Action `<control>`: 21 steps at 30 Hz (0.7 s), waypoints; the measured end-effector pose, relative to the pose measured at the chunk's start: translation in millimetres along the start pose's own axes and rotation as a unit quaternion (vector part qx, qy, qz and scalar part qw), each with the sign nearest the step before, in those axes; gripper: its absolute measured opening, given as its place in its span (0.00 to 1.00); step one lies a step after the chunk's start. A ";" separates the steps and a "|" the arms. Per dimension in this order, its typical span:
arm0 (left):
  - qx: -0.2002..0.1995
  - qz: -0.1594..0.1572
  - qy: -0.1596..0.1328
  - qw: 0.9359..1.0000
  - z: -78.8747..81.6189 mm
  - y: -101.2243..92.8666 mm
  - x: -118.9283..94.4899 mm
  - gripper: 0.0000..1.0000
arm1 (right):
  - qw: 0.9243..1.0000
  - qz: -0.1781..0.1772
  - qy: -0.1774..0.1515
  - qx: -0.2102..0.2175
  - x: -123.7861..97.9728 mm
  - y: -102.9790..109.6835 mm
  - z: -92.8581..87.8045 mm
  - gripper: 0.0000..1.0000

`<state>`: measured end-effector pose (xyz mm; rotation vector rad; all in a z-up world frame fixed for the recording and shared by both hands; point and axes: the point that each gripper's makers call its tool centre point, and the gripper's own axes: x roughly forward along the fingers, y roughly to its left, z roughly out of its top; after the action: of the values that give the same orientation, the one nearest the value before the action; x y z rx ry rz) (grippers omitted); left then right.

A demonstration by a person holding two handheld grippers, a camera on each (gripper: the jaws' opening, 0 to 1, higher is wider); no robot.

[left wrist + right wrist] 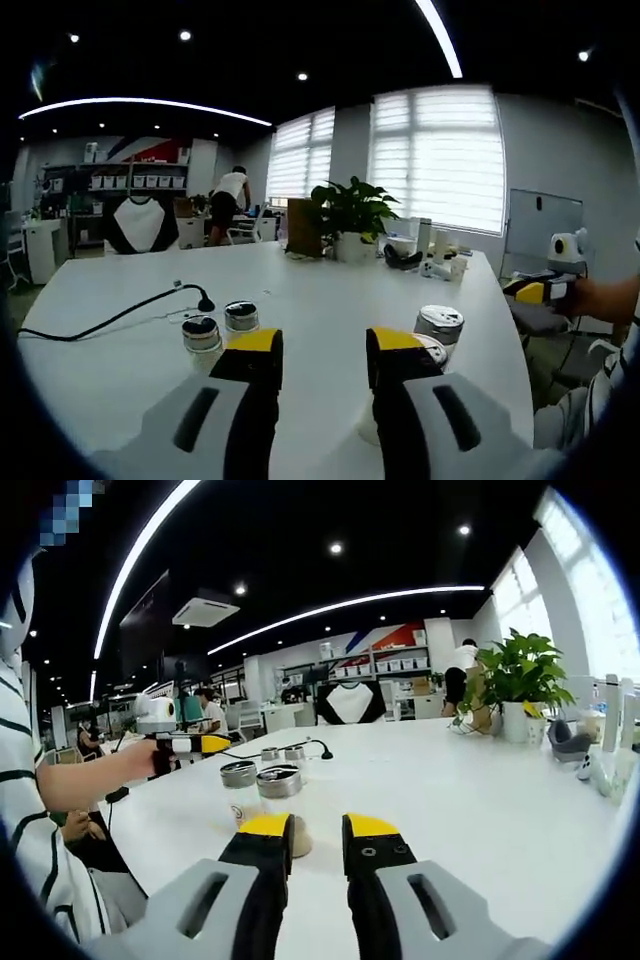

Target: Rotate the seasoning bottle until the label or dispensing opening points toward the visible target arrow and the bottle remains upright within the marked orientation range

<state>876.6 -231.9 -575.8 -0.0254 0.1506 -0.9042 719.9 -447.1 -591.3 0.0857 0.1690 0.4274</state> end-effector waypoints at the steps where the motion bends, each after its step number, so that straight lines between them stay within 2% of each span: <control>1: 0.001 0.000 0.002 1.000 -0.1 -0.2 0.9 0.35 | 1.000 -0.001 0.002 -0.001 0.1 -0.2 -0.5 0.17; 5: 0.015 0.006 0.016 1.000 -5.8 2.9 1.8 0.35 | 1.000 -0.003 -0.001 0.003 -0.5 -0.8 0.6 0.17; 9: 0.013 0.013 0.013 1.000 -4.7 9.2 4.0 0.35 | 1.000 -0.005 -0.001 0.004 0.0 -2.5 -1.3 0.15; 12: 0.033 0.011 0.011 0.999 -0.8 12.7 9.7 0.36 | 1.000 -0.006 -0.005 -0.003 0.1 -2.6 0.2 0.10; 14: 0.049 0.012 0.017 0.999 -0.2 16.8 16.9 0.37 | 1.000 -0.006 -0.006 0.001 0.2 -2.7 1.1 0.10; 16: 0.057 0.020 0.025 0.998 -1.4 22.5 22.8 0.39 | 1.000 -0.007 -0.007 0.005 -0.6 -4.2 2.3 0.10; 18: 0.088 0.048 0.056 0.993 -7.8 33.5 26.7 0.40 | 1.000 -0.012 -0.008 0.011 -2.1 -7.0 2.4 0.10; 19: 0.115 0.052 0.071 0.989 -10.4 35.1 30.4 0.41 | 1.000 -0.013 -0.008 0.014 -2.8 -8.2 2.2 0.10; 21: 0.122 0.037 0.079 0.989 -12.4 30.2 38.7 0.41 | 1.000 -0.014 -0.006 0.016 -3.2 -8.8 1.8 0.10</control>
<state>922.0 -243.0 -595.3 0.2788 0.1859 -0.8451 720.9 -456.5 -590.1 0.1168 0.1642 0.3971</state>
